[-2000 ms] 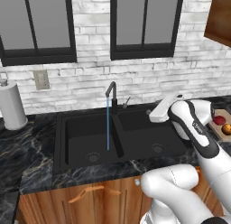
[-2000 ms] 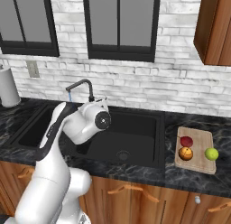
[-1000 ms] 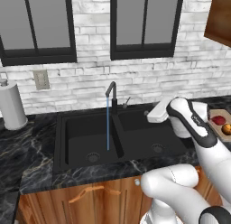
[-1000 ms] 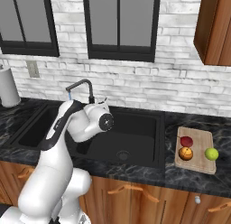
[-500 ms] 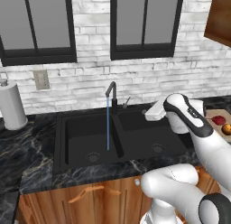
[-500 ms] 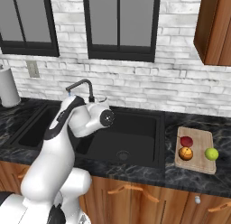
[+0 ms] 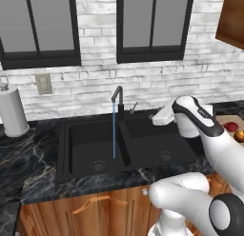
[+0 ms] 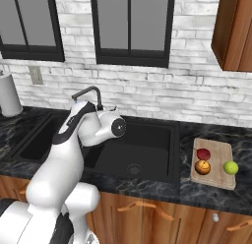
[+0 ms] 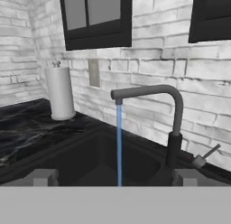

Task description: Pick the pear, pear, orange from the sink and place them on the cutting board to airdry. Then turn off the sink faucet.

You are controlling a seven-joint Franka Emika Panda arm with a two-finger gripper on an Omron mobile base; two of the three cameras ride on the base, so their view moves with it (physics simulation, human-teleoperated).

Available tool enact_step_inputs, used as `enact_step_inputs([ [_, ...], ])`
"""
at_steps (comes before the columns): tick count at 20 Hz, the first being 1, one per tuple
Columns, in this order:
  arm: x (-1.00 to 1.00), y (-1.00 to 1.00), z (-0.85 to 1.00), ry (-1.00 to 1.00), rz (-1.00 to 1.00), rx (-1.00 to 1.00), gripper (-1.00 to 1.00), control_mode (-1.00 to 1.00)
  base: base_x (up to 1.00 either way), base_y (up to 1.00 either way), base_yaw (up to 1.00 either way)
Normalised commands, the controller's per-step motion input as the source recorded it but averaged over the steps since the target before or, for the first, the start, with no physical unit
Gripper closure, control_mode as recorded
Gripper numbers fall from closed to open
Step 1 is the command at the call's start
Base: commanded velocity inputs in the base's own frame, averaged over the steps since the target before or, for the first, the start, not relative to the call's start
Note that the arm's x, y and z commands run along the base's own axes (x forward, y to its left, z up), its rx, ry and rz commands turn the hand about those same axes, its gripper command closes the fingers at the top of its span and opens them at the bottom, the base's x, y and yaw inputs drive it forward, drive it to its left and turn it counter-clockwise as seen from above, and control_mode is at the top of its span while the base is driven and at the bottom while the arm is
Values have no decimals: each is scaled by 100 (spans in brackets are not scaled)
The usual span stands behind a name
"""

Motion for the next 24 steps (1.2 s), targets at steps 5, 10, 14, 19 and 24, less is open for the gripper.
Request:
enact_step_inputs([
  [5,14,3,-12,0,3,9,-100,-100,0,0,0],
  [10,14,5,-3,-5,5,6,-100,-100,0,0,0],
  [14,13,0,0,-6,5,0,-100,-100,0,0,0],
  [19,15,-2,0,-1,5,0,-100,-100,0,0,0],
  [24,25,-5,0,0,4,0,-100,-100,0,0,0],
])
